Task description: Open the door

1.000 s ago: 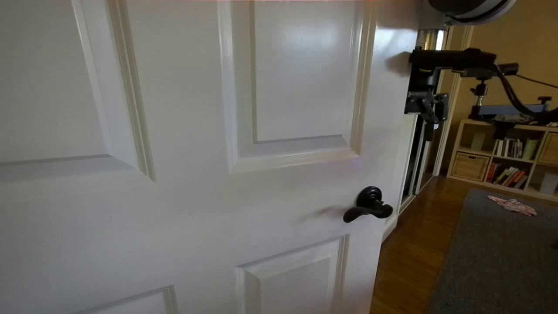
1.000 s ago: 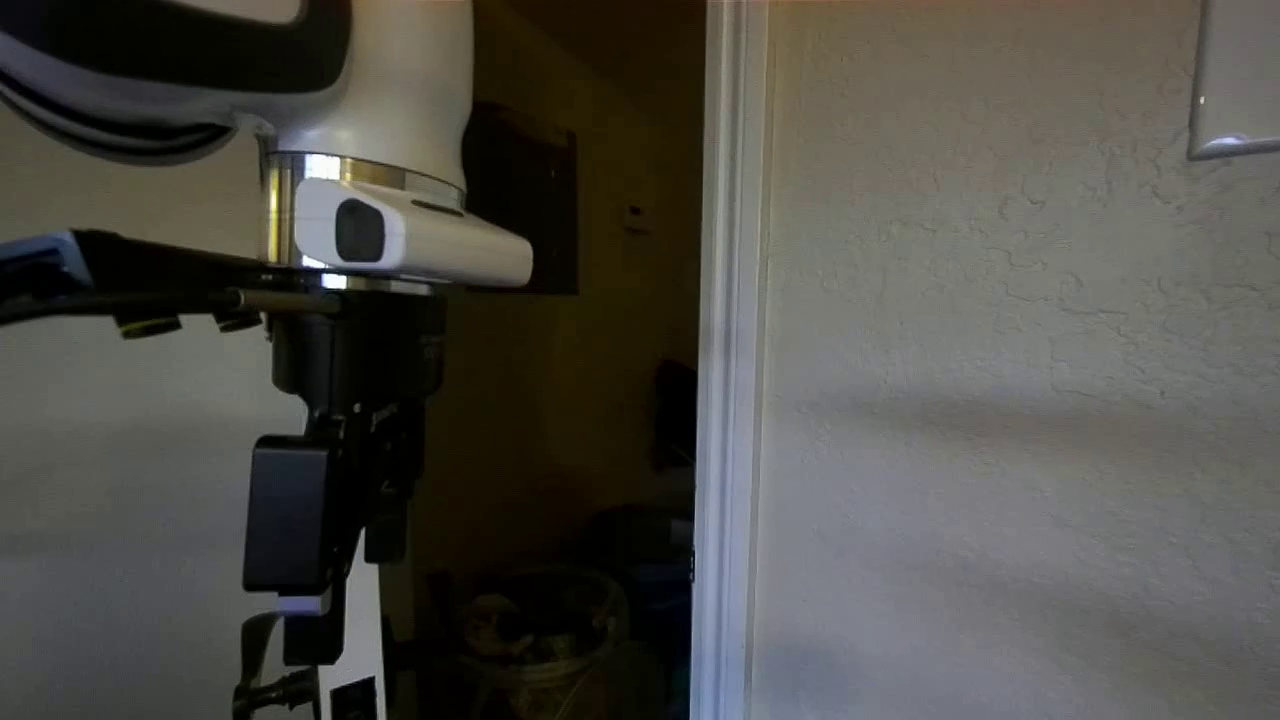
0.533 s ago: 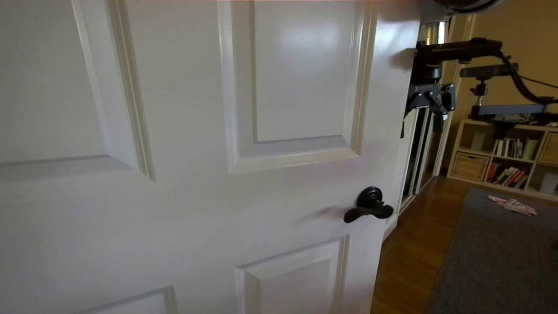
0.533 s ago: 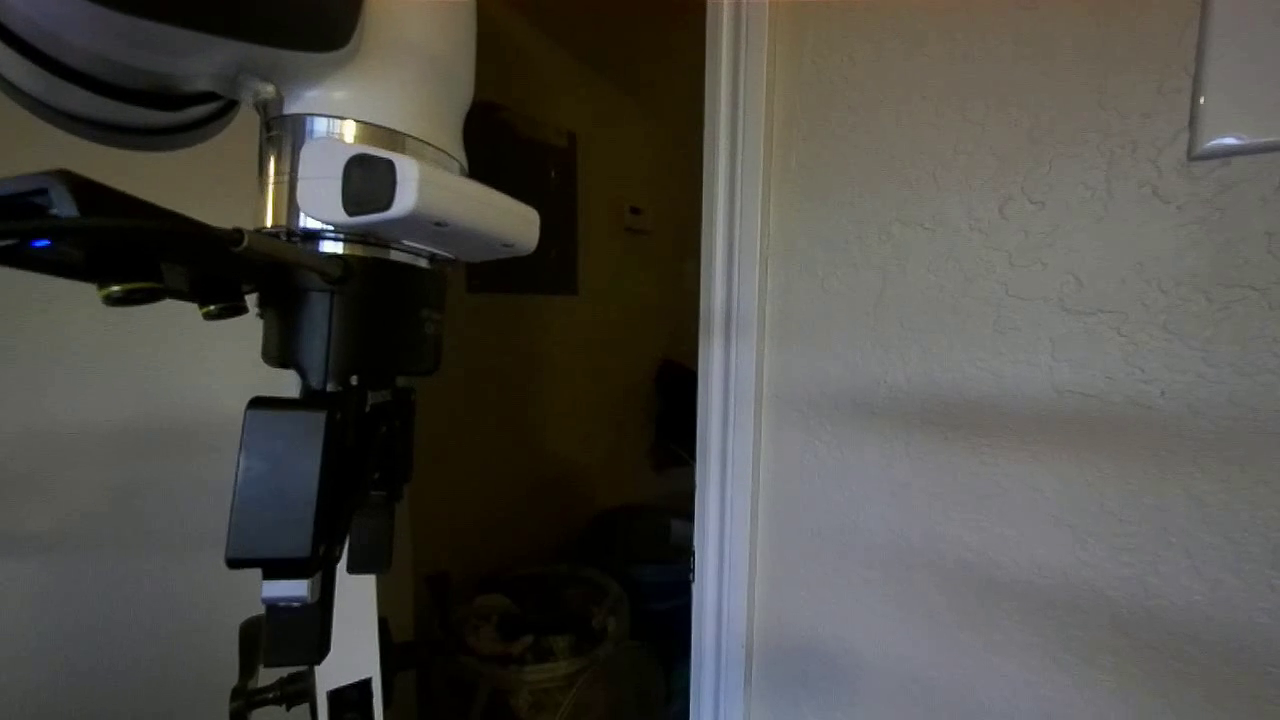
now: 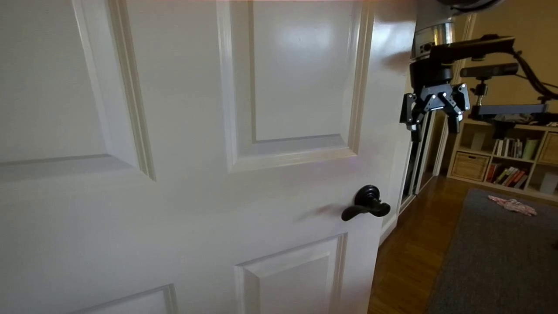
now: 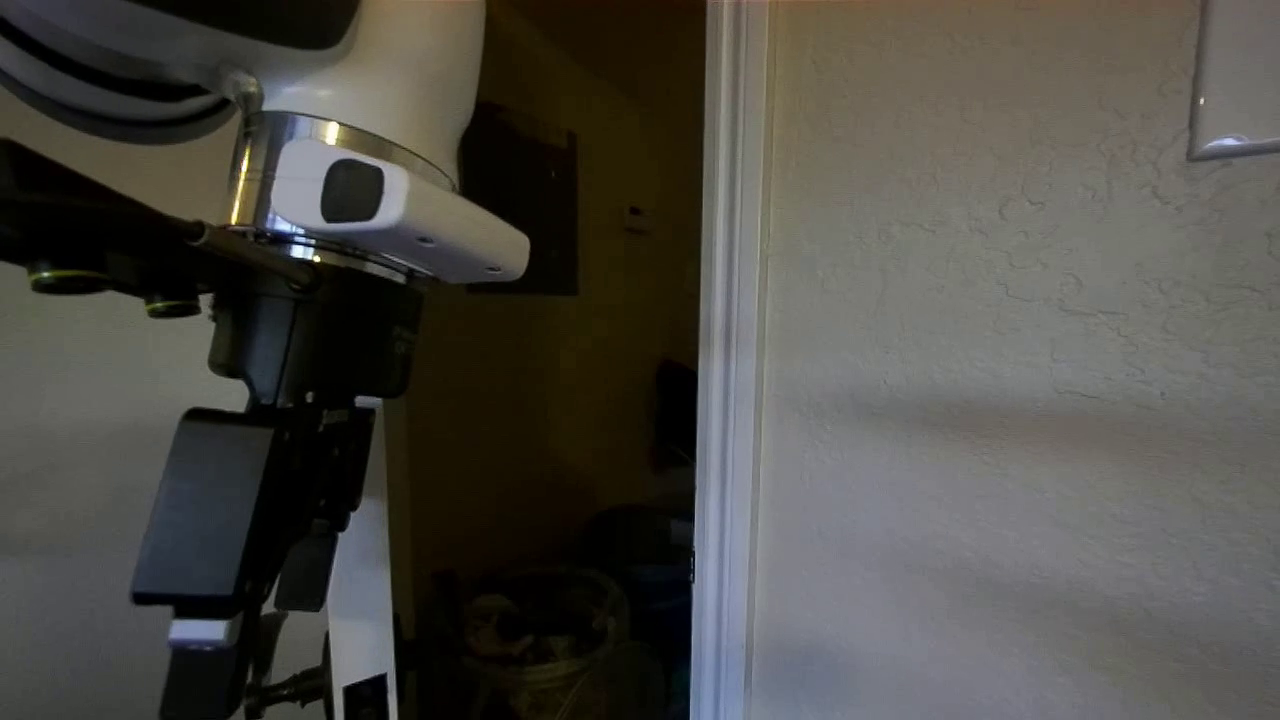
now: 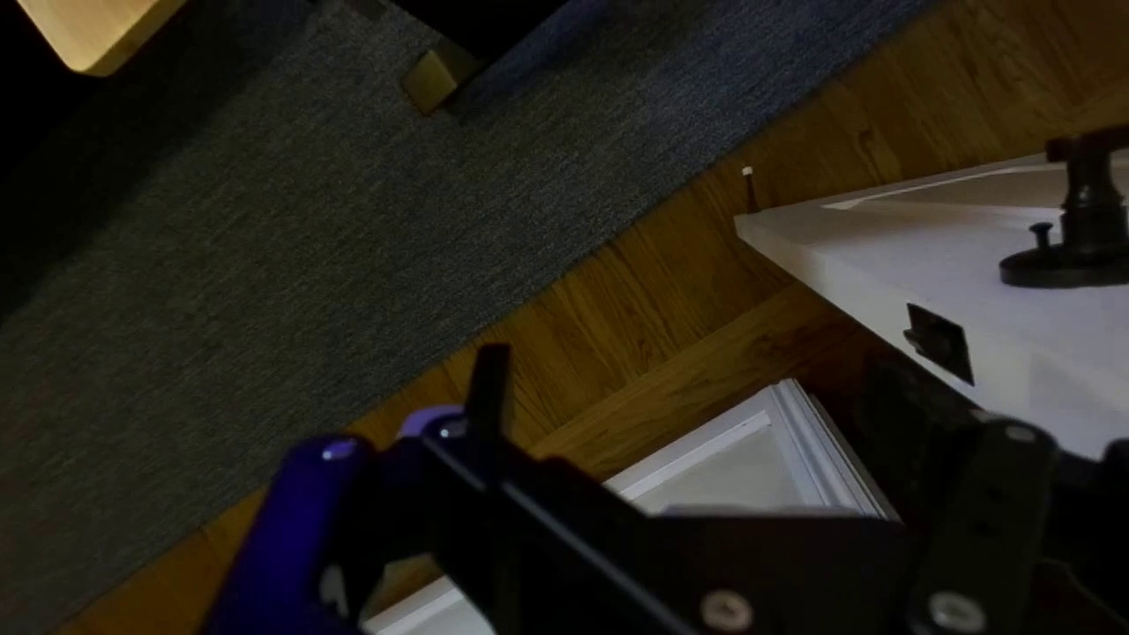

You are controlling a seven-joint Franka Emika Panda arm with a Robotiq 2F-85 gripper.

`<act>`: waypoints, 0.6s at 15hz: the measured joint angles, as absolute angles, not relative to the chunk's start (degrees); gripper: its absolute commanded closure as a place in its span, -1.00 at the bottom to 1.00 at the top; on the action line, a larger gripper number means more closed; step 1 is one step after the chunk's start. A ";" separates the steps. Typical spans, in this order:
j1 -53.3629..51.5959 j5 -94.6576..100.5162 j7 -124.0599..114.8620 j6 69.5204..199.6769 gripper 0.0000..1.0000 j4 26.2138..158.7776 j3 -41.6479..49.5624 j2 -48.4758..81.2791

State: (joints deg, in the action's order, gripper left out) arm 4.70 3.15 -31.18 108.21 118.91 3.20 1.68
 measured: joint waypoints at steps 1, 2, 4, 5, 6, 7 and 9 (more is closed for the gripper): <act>4.80 1.32 -29.85 108.21 -1.00 119.18 3.56 1.47; 5.00 -0.75 -28.38 108.21 -1.00 119.56 3.95 1.19; 5.63 -5.45 -24.91 108.20 -1.00 120.87 4.81 0.12; 5.87 -7.51 -23.27 108.17 -1.00 121.65 5.27 -0.54; 6.08 -9.24 -21.79 108.01 -1.00 122.49 5.67 -1.29; 6.19 -10.59 -20.47 107.68 -1.00 123.33 5.91 -2.04; 6.15 -12.36 -18.54 106.64 -1.00 124.97 5.98 -3.68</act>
